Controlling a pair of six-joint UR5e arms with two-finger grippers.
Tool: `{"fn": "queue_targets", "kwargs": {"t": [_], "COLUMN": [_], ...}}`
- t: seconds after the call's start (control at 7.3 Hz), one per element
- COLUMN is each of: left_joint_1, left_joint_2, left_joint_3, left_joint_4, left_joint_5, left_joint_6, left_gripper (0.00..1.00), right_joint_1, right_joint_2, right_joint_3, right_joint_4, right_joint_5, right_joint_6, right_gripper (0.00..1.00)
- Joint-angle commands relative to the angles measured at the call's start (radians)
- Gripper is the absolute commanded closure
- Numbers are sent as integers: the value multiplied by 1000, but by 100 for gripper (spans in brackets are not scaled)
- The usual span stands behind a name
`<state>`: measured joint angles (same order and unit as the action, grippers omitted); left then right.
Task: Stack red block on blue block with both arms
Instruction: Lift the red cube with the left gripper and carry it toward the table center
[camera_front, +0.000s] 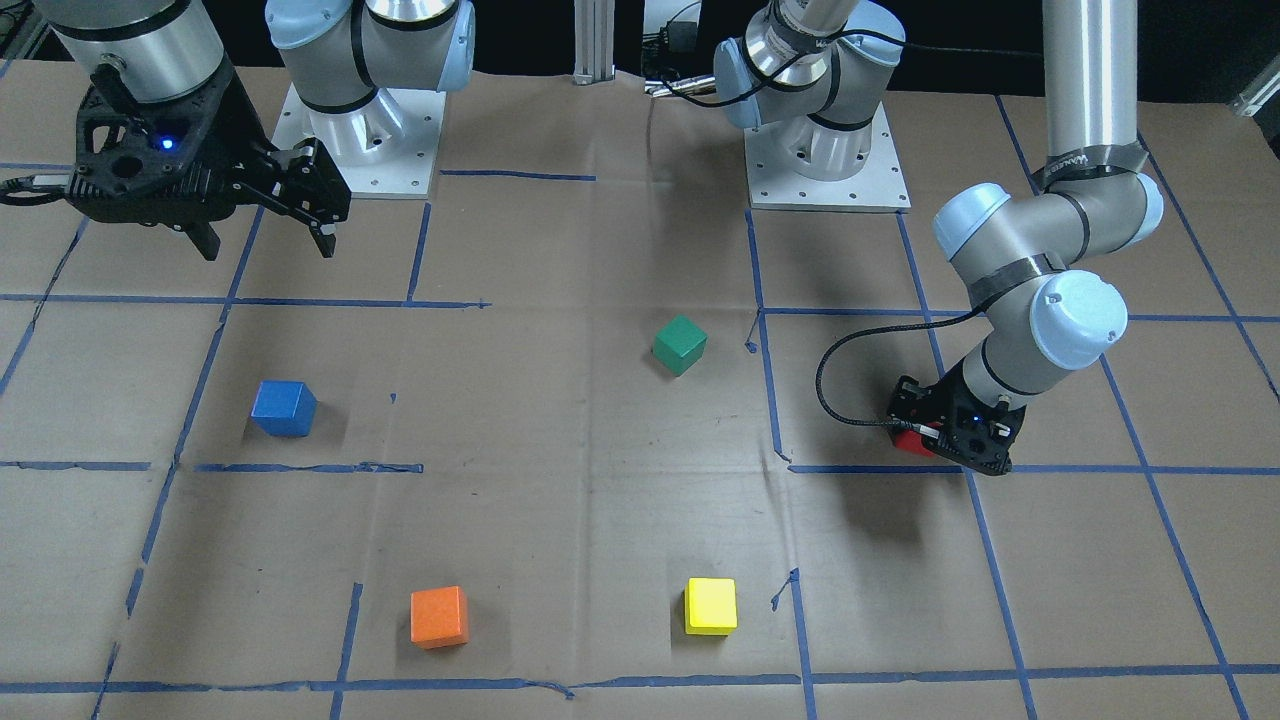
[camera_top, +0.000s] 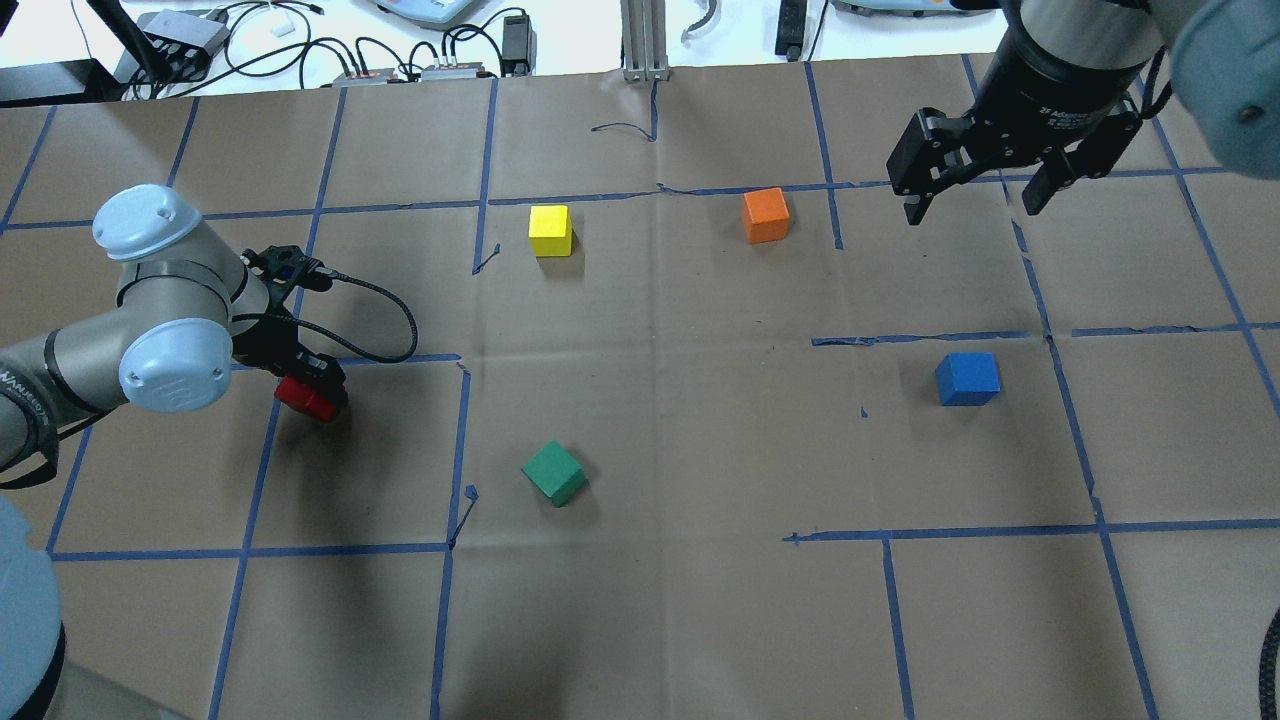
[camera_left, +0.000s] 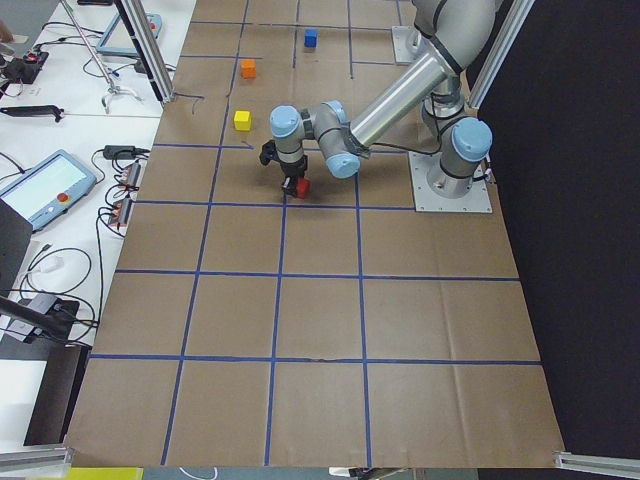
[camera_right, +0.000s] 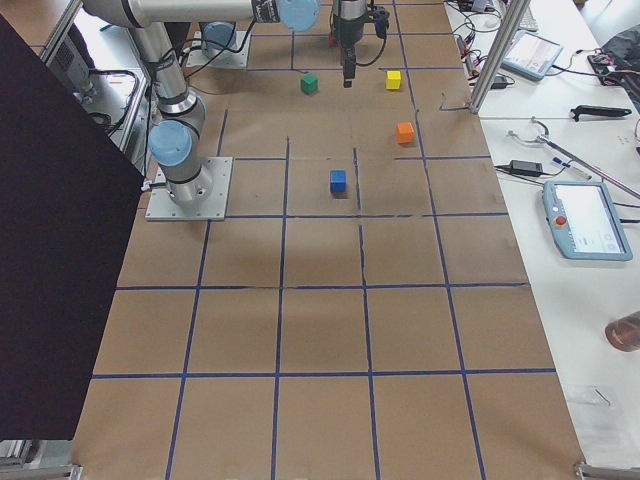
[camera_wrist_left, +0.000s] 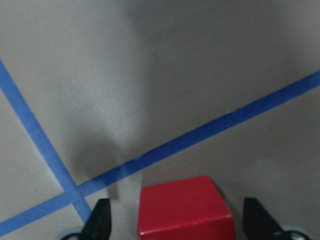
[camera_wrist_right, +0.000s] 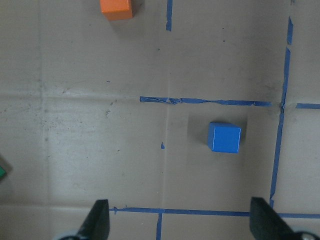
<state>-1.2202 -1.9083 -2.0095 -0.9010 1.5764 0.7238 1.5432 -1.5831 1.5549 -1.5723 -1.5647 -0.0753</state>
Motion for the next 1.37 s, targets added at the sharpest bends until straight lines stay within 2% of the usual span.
{"fn": "queue_targets", "kwargs": {"t": [0.0,0.14,0.41,0.68,0.96,1.1,1.23], "left_joint_1": [-4,-25,-210,-443,-626,-701,-731], "left_joint_2": [41,84,112,75,-103,-212,-285], "left_joint_3": [11,14,67,241,441,566,625], "left_joint_4": [-79,-90,-121,-264,-276,-279,-279], "left_joint_5": [8,4,-1,-7,-10,-1,-4], "left_joint_6": [-110,-218,-448,-770,-923,-973,-977], "left_gripper": [86,85,84,83,83,79,79], "right_joint_1": [0,0,0,0,0,0,0], "right_joint_2": [0,0,0,0,0,0,0], "right_joint_3": [1,1,-1,-1,-1,-1,-1], "right_joint_4": [0,0,0,0,0,0,0], "right_joint_5": [0,0,0,0,0,0,0], "right_joint_6": [0,0,0,0,0,0,0], "right_gripper": [0,0,0,0,0,0,0]}}
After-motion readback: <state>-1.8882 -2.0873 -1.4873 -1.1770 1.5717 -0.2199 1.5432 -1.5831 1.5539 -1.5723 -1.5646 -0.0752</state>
